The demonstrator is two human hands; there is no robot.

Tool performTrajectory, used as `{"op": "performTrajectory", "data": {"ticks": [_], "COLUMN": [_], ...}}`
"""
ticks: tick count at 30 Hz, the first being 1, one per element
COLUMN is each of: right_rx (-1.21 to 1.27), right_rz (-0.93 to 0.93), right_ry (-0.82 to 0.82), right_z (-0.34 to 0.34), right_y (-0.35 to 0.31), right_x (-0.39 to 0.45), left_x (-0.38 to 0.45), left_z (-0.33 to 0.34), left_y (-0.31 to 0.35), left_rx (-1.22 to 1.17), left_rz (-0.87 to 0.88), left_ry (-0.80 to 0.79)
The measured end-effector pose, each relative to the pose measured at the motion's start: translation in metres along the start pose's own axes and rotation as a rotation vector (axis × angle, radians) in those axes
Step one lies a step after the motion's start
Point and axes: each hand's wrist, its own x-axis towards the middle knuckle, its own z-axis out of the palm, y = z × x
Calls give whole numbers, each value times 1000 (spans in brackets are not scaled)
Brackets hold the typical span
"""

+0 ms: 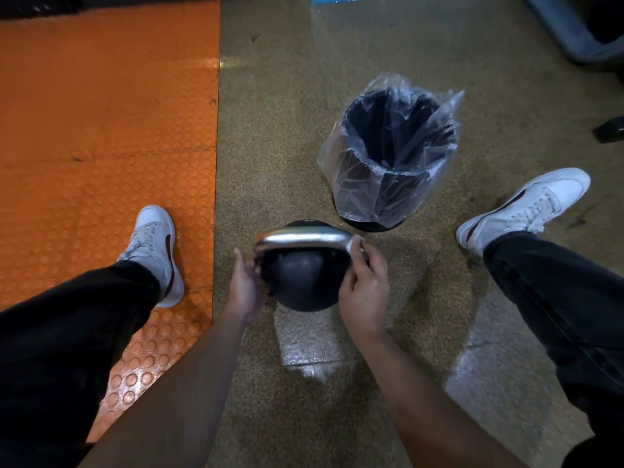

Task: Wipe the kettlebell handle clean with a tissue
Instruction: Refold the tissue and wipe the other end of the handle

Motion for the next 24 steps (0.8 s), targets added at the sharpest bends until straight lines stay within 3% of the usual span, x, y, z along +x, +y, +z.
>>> {"op": "performTrajectory", "data": {"ticks": [3,7,13,19,24], "right_rx": [13,10,-28,2,-34], "right_rz": [154,-64,113,-59,159], "right_ry": [-42,-58,-142,-136,-167], "right_z": [-6,-19,-18,-27,-22], "right_y": [4,-6,9,-9,7], "right_x": [22,37,35,43,37], "left_x": [-2,-2,-4,-2,-1], "left_z": [-1,0,1,1,-1], "left_y": [1,0,2,1,0], "left_rx": [10,5,12,-4,6], "left_rz": [-5,-3,14,14,5], "left_ry": [0,-7,-8,-1,-16]}}
